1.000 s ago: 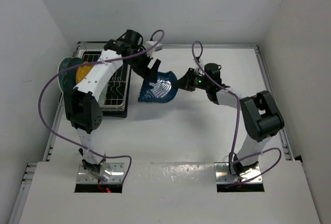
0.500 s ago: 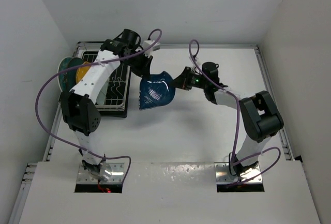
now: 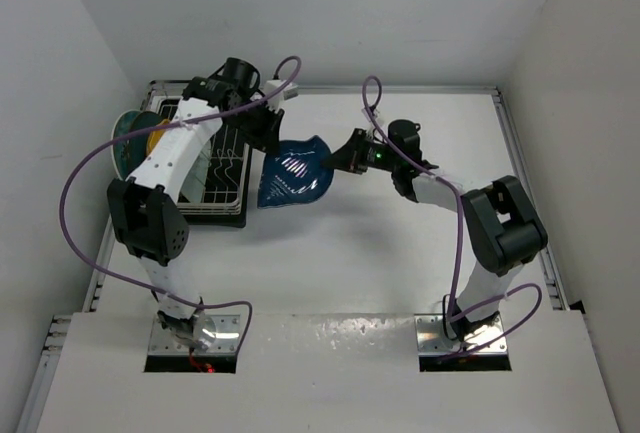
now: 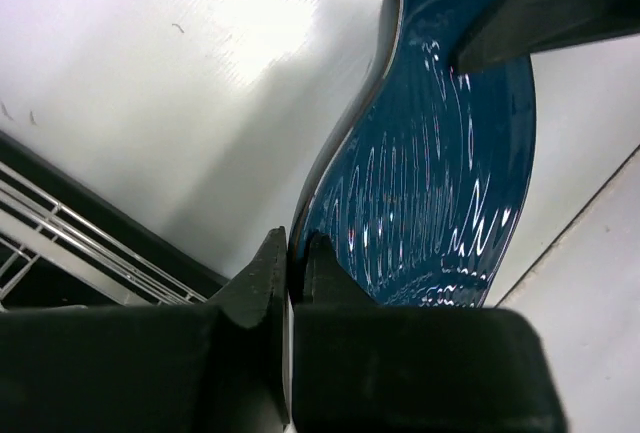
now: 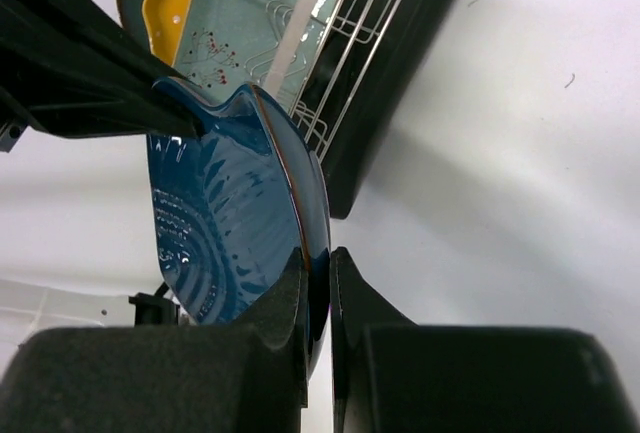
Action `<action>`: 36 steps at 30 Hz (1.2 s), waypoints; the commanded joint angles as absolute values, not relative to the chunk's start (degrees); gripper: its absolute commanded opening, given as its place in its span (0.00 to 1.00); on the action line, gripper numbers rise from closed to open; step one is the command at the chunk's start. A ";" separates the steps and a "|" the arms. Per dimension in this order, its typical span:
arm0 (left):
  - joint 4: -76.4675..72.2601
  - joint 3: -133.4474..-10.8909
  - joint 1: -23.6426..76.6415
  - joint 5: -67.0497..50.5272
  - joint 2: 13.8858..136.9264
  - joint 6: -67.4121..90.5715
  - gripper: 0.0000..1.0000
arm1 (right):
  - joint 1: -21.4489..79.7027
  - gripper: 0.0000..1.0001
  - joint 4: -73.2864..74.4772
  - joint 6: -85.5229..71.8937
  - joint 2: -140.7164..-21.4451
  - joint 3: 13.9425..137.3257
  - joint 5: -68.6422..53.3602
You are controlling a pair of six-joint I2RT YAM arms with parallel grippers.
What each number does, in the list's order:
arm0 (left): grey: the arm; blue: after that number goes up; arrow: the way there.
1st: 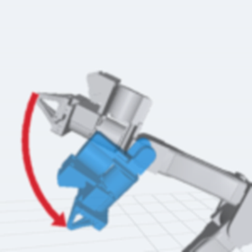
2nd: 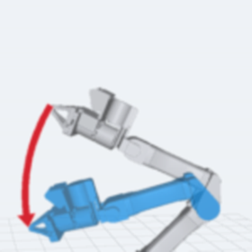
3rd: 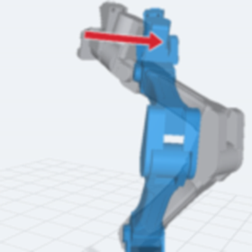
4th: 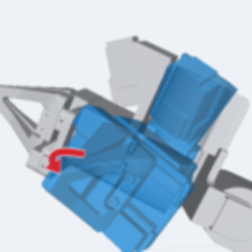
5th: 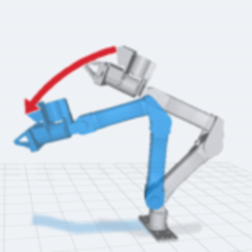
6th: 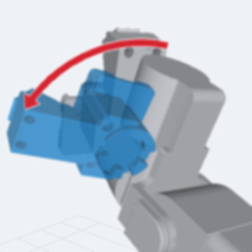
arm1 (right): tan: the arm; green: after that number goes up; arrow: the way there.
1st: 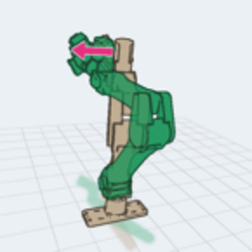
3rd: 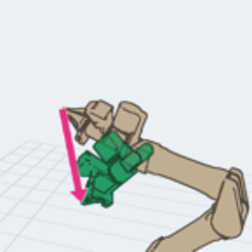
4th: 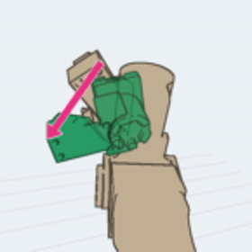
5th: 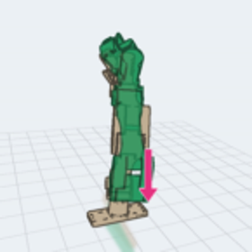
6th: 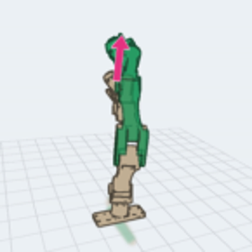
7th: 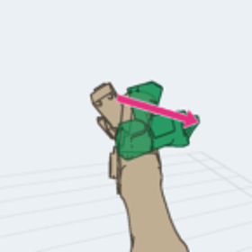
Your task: Load the plates into the dish rack
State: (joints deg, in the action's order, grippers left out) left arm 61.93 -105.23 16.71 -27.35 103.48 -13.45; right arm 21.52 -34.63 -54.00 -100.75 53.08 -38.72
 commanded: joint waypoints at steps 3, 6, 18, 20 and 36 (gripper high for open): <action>63.63 -106.60 16.08 -29.19 100.81 -13.90 0.00 | 21.53 0.00 -42.37 -57.40 -96.50 56.95 -39.38; 60.93 -109.07 14.42 -22.61 98.89 -9.52 0.00 | 21.53 0.57 -37.45 -56.25 -96.68 58.44 -38.41; 56.25 -122.08 6.15 13.42 91.06 -4.39 0.00 | 21.71 1.00 -26.63 -52.29 -94.83 59.24 -31.99; 54.51 -119.63 6.15 23.22 90.01 -4.39 0.00 | 21.80 1.00 -26.11 -52.64 -94.92 59.24 -31.47; 48.00 -97.83 10.89 40.78 85.52 5.98 0.00 | 21.27 1.00 -25.14 -52.47 -94.22 57.75 -29.79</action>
